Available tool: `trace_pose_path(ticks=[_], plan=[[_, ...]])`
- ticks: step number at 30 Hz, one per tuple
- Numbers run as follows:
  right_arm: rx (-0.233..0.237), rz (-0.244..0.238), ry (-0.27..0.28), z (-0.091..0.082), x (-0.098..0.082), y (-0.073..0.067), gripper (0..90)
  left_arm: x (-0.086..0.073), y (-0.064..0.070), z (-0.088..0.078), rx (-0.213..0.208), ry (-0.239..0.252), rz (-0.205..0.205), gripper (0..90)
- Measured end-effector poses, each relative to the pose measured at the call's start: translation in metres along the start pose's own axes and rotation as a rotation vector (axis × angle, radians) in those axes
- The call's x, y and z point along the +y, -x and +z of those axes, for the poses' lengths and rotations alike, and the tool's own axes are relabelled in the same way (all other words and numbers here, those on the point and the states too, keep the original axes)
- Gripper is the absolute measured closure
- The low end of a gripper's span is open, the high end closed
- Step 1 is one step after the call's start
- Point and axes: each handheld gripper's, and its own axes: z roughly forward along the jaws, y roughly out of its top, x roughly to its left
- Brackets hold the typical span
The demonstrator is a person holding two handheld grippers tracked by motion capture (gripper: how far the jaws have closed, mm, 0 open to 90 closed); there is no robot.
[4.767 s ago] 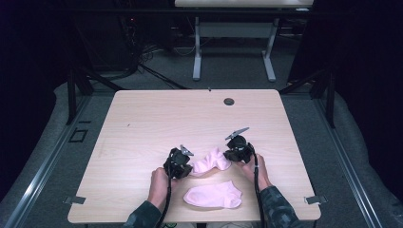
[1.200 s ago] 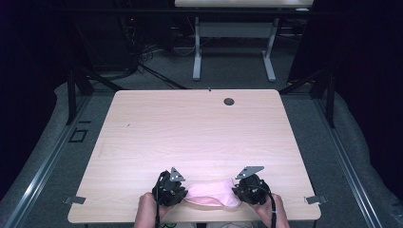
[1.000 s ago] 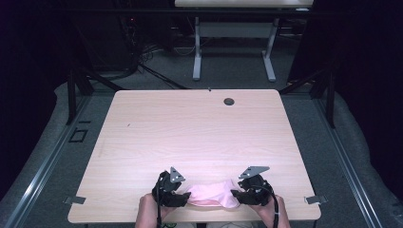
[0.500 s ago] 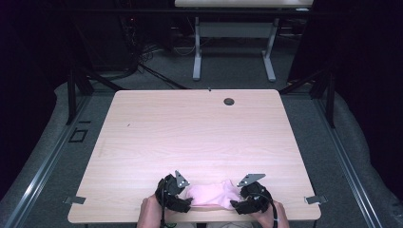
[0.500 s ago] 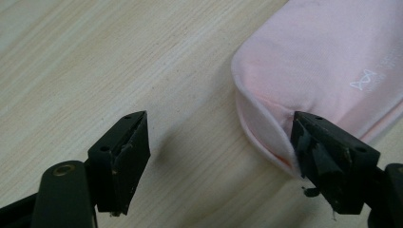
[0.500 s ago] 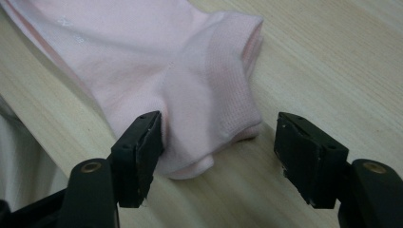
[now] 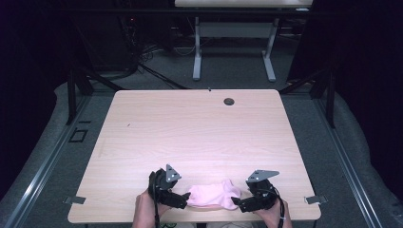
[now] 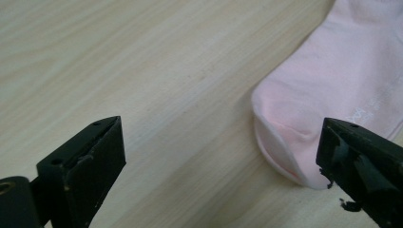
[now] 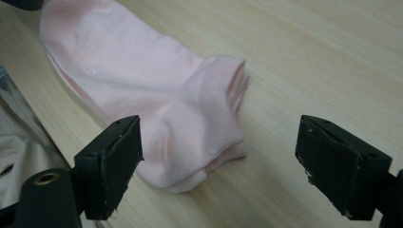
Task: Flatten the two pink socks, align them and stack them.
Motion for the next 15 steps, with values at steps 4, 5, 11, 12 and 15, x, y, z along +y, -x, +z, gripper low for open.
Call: trace_pose_path(ticks=[4, 5, 11, 12, 15], plan=[[-0.039, 0.022, 0.038, -0.013, -0.001, 0.011, 8.8, -0.007, -0.02, -0.012, 0.036, 0.03, -0.047, 0.1], [-0.049, 0.03, 0.054, -0.015, -0.002, 0.014, 7.2, -0.01, -0.026, -0.015, 0.035, 0.03, -0.058, 0.0], [-0.132, 0.094, 0.063, -0.026, -0.014, 0.04, 1.2, -0.036, -0.059, -0.019, 0.11, 0.047, -0.139, 0.0], [-0.153, 0.099, 0.06, -0.026, -0.016, 0.045, 0.2, -0.04, -0.063, -0.019, 0.122, 0.052, -0.152, 0.0], [-0.225, 0.133, 0.066, -0.026, -0.025, 0.061, 0.0, -0.056, -0.078, -0.015, 0.155, 0.049, -0.198, 0.0]])
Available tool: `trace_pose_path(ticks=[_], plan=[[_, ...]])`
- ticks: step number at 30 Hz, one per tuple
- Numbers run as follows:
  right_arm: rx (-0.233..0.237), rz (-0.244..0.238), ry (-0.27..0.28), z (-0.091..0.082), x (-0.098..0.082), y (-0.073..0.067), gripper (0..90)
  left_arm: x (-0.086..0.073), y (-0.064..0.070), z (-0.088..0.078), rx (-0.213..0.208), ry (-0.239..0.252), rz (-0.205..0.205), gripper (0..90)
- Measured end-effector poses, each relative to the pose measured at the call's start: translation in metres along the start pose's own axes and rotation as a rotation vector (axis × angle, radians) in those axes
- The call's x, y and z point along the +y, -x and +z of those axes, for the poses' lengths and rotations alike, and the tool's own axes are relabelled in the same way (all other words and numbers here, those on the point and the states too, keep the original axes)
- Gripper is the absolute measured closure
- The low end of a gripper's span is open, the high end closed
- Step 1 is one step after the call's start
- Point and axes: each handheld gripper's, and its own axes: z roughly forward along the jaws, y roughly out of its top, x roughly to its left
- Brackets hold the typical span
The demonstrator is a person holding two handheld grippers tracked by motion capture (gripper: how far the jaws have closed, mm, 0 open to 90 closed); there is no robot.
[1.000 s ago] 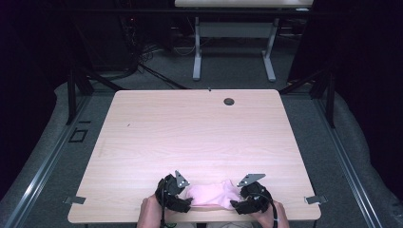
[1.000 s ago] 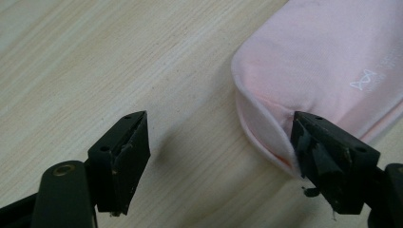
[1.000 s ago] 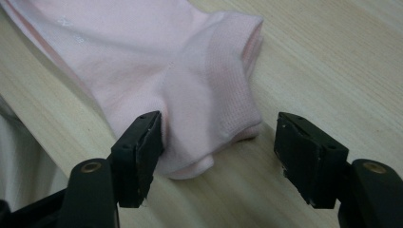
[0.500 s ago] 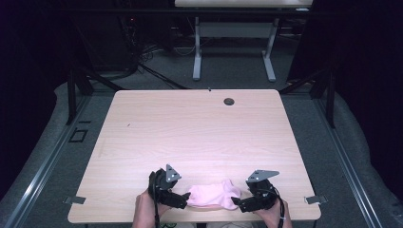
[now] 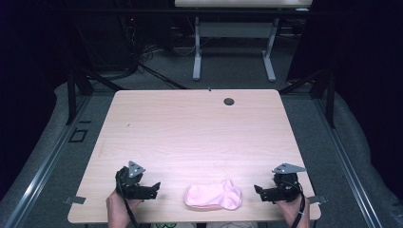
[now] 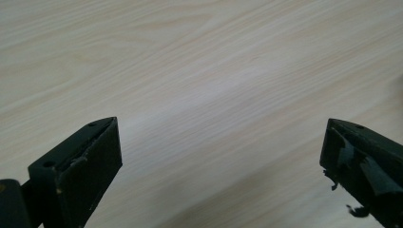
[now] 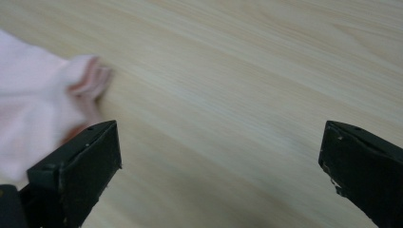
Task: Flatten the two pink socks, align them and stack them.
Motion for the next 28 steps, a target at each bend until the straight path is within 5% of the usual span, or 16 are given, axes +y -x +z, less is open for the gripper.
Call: trace_pose_path(ticks=[7, 10, 28], plan=[[-0.089, 0.059, -0.002, 0.014, -0.012, 0.026, 0.0, -0.017, -0.016, 0.016, 0.064, 0.012, -0.039, 0.0], [-0.117, 0.053, 0.011, 0.018, -0.015, 0.032, 0.0, -0.021, -0.02, 0.021, 0.046, 0.034, -0.07, 0.0], [-0.126, 0.064, 0.037, 0.025, -0.019, 0.04, 0.0, -0.019, -0.026, 0.024, 0.014, 0.038, -0.046, 0.0]])
